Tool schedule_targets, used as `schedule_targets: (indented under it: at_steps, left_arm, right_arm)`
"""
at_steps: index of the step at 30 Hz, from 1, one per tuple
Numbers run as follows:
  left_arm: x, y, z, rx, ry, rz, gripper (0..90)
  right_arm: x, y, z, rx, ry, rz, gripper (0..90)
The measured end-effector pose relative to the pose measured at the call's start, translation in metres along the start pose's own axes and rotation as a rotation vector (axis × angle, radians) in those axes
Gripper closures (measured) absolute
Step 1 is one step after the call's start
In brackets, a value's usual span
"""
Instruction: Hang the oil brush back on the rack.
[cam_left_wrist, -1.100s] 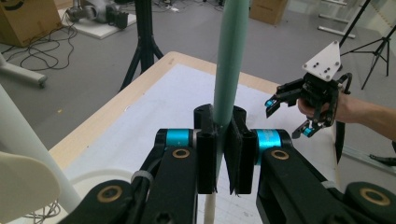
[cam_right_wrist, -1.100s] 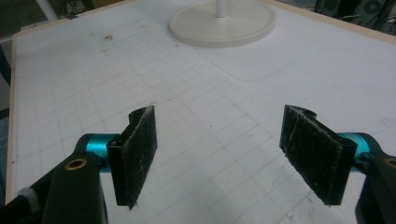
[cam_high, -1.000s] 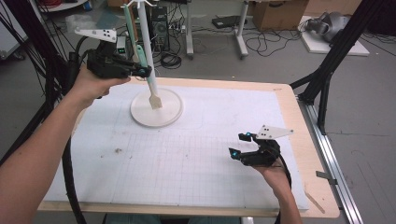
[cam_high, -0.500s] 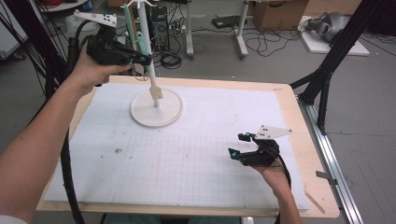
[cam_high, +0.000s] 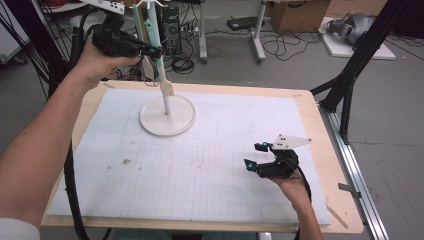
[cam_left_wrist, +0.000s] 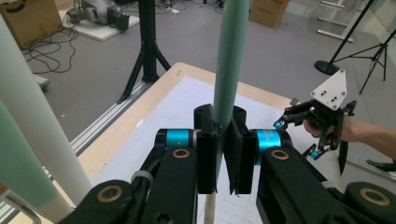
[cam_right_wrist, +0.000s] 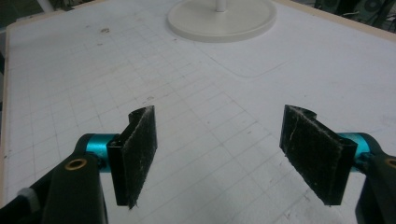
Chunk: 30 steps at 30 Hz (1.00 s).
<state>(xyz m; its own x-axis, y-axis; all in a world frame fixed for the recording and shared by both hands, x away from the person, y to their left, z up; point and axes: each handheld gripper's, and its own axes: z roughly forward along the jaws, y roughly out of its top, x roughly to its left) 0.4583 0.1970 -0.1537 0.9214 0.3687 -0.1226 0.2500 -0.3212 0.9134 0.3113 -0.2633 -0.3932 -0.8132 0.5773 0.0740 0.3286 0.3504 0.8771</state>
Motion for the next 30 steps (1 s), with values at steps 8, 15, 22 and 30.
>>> schedule_targets:
  at_steps: [8, 15, 22, 30]
  left_arm:
    - [0.01, 0.008, -0.002, -0.011, 0.009, -0.016, 83.3]
    - [0.017, 0.017, -0.004, -0.02, 0.011, -0.029, 83.3]
    - [0.021, 0.017, -0.002, -0.024, 0.015, -0.039, 83.2]
    - [0.027, 0.016, -0.002, -0.028, 0.033, -0.06, 83.2]
  right_arm:
    - [0.0, 0.0, 0.0, -0.003, 0.005, -0.001, 26.7]
    - [0.0, 0.001, 0.001, 0.0, 0.008, -0.002, 26.7]
    - [0.0, 0.001, 0.001, -0.007, 0.007, -0.007, 26.7]
    - [0.001, 0.001, 0.001, -0.004, 0.01, -0.007, 26.7]
